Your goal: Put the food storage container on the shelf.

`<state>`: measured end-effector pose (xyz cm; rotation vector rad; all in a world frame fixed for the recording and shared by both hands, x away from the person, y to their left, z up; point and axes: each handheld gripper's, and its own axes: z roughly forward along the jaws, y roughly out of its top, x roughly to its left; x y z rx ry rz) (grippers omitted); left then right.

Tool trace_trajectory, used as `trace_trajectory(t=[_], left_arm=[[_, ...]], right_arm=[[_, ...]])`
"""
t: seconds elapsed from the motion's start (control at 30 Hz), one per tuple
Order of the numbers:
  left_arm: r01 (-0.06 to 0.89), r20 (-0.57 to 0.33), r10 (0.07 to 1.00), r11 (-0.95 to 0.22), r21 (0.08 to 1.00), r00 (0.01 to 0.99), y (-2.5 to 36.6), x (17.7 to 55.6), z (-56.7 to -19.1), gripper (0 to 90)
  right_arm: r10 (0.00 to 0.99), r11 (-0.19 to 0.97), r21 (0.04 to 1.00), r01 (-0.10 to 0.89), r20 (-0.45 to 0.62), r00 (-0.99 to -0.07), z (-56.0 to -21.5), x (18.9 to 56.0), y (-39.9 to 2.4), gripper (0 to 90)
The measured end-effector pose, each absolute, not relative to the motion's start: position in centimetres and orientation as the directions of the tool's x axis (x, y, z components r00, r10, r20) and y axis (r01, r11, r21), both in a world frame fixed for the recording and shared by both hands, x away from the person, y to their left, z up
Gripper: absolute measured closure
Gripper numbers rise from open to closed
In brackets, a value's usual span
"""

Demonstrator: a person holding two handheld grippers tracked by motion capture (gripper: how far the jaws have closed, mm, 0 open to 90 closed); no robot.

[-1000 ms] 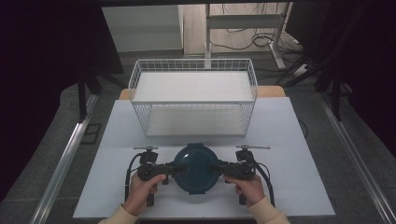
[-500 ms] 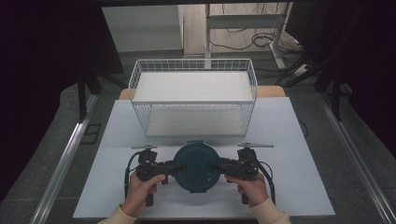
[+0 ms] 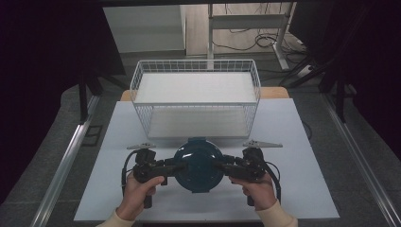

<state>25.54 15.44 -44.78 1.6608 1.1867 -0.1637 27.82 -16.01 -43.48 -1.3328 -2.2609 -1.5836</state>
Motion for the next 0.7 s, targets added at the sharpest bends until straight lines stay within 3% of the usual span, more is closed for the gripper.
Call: trace_trajectory(t=[0.7], left_arm=[[0.717, -0.574, 0.615, 0.020, 0.697, 0.541, 14.4, 28.0, -41.1, 36.8]], right_arm=[[0.601, 0.090, 0.774, 0.627, 0.460, -0.654, -39.9, 29.8, -17.1, 39.7]])
